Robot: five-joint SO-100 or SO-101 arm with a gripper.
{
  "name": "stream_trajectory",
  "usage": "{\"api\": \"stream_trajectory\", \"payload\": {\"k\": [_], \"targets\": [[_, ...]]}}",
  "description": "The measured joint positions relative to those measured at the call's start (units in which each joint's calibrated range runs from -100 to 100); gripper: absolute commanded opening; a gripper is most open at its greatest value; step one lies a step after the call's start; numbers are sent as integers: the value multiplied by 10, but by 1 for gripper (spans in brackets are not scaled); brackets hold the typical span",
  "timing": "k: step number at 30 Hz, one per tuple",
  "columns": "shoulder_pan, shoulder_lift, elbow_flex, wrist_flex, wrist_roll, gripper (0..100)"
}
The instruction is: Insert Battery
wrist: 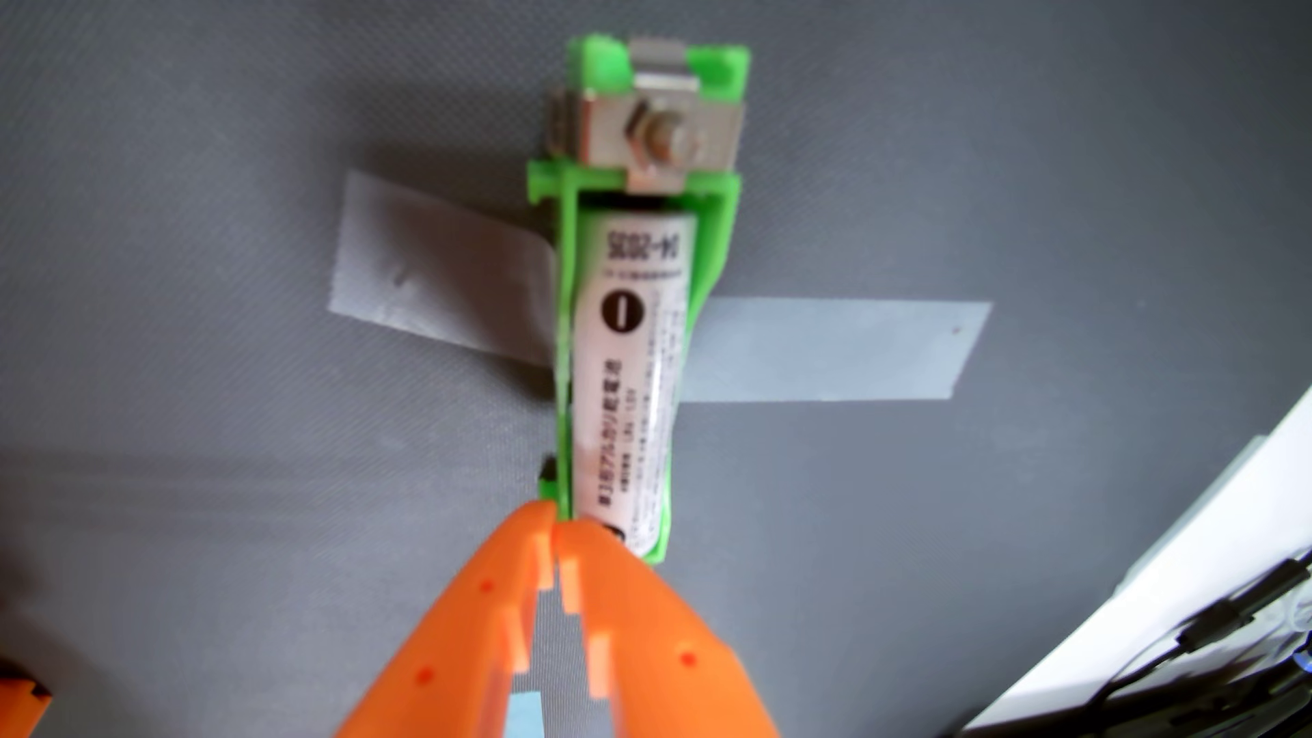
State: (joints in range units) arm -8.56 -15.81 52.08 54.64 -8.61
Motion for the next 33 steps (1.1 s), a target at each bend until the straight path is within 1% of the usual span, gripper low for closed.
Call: {"api": "stream_trajectory", "payload": {"k": [8,12,15,18,22,31,33], "targets": [[-4,0,-16,5,0,1],[-7,0,-50,41,0,1],[-29,0,-70,69,0,1],[-44,0,-74,84,0,1],[-39,0,-74,88,0,1],[-38,0,-11,83,-3,1],[-38,0,6,65,-3,1]]}}
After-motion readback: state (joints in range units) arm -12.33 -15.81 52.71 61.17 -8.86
